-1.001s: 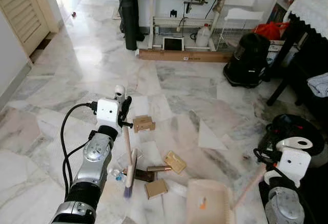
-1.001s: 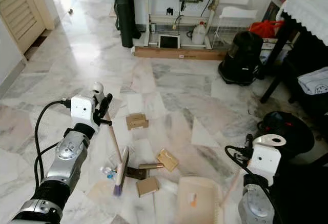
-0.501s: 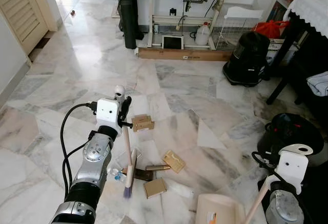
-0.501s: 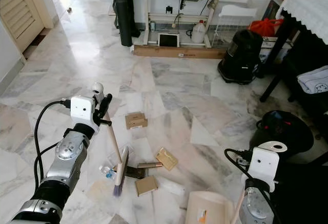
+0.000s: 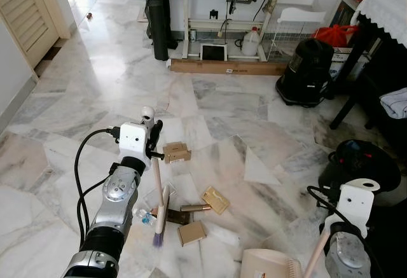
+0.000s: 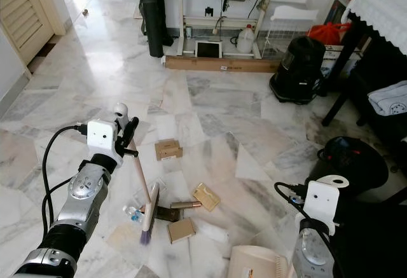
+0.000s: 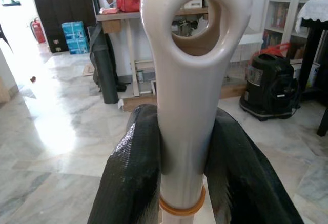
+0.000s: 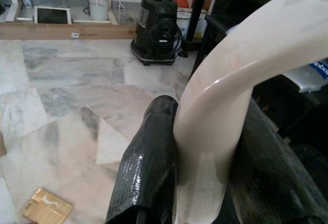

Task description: Sweep floor

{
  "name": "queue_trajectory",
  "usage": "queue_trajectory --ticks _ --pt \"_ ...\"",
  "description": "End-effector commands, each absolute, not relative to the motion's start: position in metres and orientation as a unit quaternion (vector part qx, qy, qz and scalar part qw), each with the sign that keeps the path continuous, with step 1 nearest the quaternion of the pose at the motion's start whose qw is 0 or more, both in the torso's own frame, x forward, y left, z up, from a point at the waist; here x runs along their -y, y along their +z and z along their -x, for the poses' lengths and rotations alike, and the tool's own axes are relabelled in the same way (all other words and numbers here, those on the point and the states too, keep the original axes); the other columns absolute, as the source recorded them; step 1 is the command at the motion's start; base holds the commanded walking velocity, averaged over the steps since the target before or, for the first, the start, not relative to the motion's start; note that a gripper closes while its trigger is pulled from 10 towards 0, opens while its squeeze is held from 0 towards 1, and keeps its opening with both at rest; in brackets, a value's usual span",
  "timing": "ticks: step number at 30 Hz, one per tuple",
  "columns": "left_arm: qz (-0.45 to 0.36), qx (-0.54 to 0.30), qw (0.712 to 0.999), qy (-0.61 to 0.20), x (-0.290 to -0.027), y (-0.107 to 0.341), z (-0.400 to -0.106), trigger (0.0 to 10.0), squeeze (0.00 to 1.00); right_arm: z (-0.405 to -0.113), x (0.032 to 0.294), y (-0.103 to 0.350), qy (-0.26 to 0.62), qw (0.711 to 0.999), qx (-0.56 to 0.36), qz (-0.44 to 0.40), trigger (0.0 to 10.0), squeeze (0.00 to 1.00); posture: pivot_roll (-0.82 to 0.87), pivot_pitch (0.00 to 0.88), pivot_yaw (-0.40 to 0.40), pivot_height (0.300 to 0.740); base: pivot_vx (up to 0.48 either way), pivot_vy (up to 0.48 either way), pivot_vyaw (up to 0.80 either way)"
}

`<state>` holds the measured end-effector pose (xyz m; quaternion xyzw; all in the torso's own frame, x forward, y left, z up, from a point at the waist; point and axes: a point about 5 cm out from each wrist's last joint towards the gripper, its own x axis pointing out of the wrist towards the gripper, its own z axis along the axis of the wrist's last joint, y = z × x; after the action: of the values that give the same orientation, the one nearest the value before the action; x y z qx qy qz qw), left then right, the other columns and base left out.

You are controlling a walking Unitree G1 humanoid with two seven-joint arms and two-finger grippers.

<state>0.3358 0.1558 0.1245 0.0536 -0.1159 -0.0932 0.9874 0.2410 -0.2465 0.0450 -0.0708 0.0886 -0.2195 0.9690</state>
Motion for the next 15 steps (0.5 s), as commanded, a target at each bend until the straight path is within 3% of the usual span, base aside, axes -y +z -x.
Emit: queue_trajectory --ticks 1,15 --pt "-0.054 0.13 0.985 -0.098 -0.155 0.133 -0.336 10.0 0.0 -0.246 0.245 0.048 -0.217 0.971 -0.076 0.069 10.0 0.0 0.12 0.087 -0.066 0.74 0.0 0.0 0.0" --pt "-0.06 0.124 0.984 -0.111 -0.158 0.131 -0.332 10.0 0.0 -0.27 0.228 0.046 -0.188 0.979 -0.066 0.048 10.0 0.0 0.15 0.094 -0.052 0.74 0.0 0.0 0.0"
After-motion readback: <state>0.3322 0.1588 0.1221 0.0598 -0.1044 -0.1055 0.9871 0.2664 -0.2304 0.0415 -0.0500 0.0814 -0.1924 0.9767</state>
